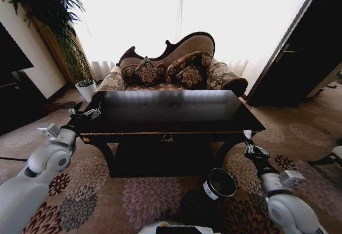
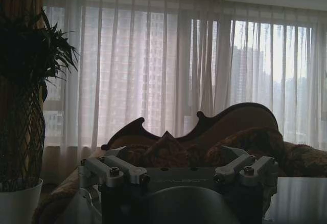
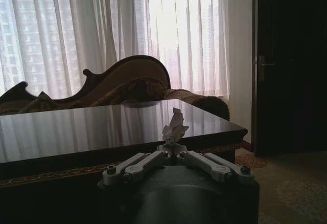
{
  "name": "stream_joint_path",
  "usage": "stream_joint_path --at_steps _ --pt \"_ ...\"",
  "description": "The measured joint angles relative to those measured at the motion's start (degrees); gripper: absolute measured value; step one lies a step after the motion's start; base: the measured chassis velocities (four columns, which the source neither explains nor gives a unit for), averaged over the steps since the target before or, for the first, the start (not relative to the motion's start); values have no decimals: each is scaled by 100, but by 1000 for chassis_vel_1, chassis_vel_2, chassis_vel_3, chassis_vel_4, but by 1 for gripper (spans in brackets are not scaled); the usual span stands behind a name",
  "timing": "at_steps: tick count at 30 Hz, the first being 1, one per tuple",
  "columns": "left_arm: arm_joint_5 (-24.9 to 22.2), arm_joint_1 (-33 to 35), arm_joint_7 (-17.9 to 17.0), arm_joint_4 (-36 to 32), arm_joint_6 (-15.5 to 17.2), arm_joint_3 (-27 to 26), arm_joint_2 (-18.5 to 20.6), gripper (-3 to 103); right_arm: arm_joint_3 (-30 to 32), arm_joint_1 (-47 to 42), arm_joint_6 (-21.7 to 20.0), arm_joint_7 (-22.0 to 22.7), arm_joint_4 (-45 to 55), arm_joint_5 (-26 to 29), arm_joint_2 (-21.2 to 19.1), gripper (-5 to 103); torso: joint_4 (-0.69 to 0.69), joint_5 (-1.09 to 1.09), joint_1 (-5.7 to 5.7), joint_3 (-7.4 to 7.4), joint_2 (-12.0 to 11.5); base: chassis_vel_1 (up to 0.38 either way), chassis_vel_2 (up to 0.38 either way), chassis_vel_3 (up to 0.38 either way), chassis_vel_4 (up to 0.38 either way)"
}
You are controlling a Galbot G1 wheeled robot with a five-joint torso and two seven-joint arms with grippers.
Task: Move to the front of the table and place the trash on the table into the trash bin.
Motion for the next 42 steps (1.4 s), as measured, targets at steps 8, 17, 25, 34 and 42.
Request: stream_joint_path --at_steps 8,17,25,34,42 --pt "0 0 0 0 0 0 0 100 -275 44 374 -22 -908 -562 599 0 1 1 0 0 0 0 0 0 0" --pt "0 0 0 0 0 0 0 100 -743 1281 371 70 -2339 -780 1048 0 3 1 0 1 -1 0 0 0 0" --pt "0 0 0 0 0 -1 0 100 -930 1893 416 34 -3536 -842 1073 0 1 1 0 1 -1 0 0 0 0" --pt "0 0 0 0 0 0 0 100 -1129 2592 469 1 -4809 -830 968 0 1 1 0 1 -1 0 0 0 0" --pt "0 0 0 0 0 -1 0 100 -1289 3128 530 4 -5847 -899 1015 0 1 1 1 1 -1 0 0 0 0"
